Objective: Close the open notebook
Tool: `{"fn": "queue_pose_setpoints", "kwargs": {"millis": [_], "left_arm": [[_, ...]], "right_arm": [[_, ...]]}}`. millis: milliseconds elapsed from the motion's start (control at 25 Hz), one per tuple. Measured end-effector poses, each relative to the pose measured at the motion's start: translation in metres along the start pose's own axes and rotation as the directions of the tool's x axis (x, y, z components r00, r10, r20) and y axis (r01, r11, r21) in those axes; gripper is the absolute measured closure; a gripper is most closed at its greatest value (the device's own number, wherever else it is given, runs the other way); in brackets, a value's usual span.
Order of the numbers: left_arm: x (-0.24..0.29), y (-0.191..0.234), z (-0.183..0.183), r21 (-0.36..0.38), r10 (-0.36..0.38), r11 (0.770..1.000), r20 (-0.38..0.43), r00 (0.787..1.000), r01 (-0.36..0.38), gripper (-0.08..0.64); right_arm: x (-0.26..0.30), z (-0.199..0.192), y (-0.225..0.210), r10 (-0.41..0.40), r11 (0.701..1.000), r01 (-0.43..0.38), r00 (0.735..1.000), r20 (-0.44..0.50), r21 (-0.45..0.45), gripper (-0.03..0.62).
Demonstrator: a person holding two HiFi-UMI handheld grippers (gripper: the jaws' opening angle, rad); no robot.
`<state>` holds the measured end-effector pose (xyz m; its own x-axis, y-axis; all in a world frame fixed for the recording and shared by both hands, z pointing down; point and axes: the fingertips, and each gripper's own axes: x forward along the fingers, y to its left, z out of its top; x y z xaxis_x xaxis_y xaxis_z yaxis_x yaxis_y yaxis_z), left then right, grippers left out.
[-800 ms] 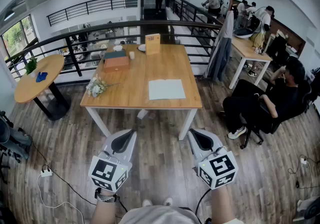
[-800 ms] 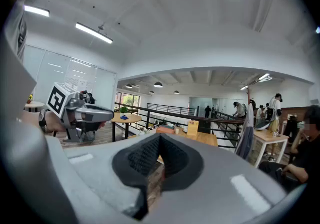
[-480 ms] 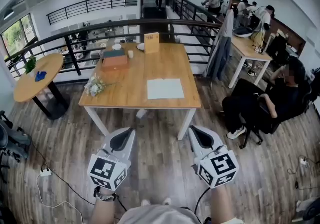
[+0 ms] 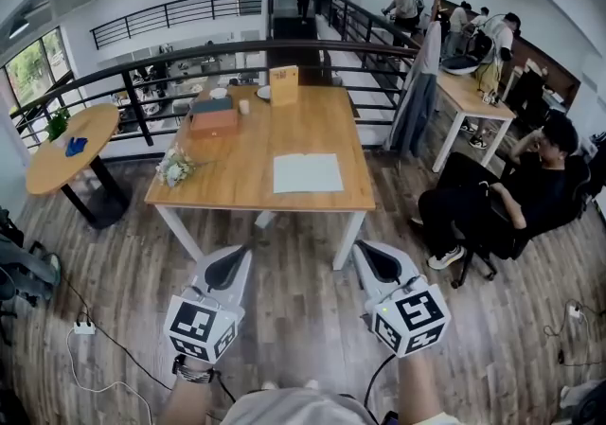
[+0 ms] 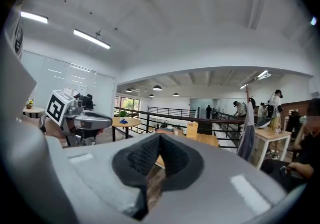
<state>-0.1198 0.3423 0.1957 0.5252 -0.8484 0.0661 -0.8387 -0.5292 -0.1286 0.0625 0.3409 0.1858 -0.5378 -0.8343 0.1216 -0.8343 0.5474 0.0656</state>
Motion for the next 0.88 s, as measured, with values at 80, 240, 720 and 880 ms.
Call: {"fn": "queue_pose_setpoints", "kwargs": {"millis": [80, 240, 720, 880], "left_arm": [[0.002, -0.004, -0.001, 0.001, 0.012, 1.000, -0.004, 1.000, -0.012, 0.552], [0.003, -0.015, -0.002, 0.012, 0.046, 0.999, -0.009, 0.999, -0.046, 0.552], [0.014, -0.041, -0.008, -0.003, 0.086, 0.996, -0.021, 0.996, -0.086, 0.552], [0.028, -0.041, -0.010, 0.021, 0.090, 0.996, -0.027, 0.996, -0.090, 0.552]], "right_arm": [[-0.003, -0.003, -0.006, 0.013, 1.000, -0.013, 1.000, -0.001, 0.021, 0.591], [-0.012, -0.007, -0.015, 0.022, 1.000, -0.022, 1.000, -0.007, 0.003, 0.591], [-0.025, -0.019, -0.040, 0.012, 1.000, -0.013, 0.999, -0.038, -0.009, 0.591], [-0.018, -0.024, -0.051, 0.010, 1.000, -0.010, 0.999, -0.052, -0.007, 0.591]]}}
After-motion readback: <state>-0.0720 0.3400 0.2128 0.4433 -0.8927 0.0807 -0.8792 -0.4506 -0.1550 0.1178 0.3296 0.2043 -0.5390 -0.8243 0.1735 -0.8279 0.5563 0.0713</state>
